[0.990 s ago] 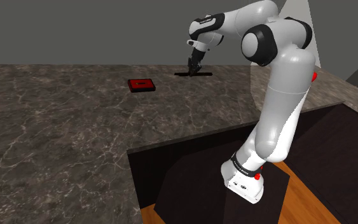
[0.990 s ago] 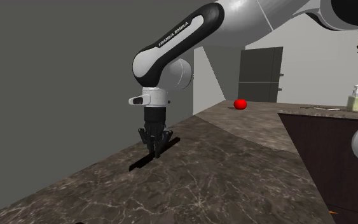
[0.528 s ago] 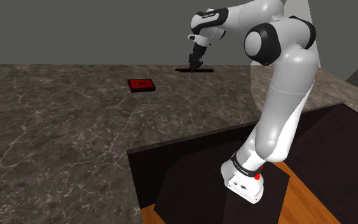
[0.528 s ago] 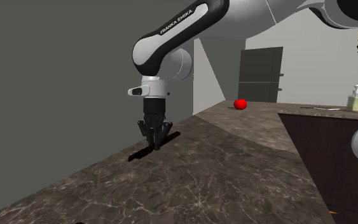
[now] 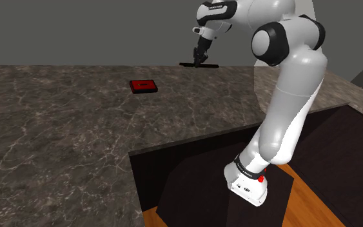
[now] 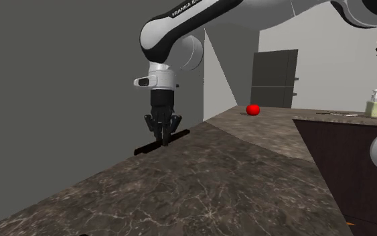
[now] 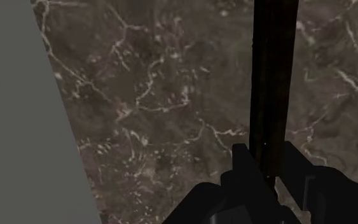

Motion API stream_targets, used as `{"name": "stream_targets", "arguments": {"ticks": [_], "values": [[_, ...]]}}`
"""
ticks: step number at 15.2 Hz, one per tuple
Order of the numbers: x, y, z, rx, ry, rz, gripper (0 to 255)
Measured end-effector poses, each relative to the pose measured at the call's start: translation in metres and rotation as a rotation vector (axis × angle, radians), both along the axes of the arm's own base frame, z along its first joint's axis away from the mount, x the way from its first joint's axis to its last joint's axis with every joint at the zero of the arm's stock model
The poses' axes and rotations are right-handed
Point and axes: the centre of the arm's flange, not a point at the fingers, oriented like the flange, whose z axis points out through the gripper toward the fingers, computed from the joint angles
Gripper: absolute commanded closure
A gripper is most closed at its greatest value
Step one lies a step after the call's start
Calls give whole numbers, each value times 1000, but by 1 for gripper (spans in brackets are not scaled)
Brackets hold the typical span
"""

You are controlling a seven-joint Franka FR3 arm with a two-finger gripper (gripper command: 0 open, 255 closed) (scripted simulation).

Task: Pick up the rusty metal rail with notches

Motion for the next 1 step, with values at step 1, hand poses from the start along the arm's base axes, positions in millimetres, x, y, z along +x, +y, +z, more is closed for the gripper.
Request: {"name": "stream_targets", "arguments": {"ticks": [1], "values": [[0,0,3,0,0,0,255]]}}
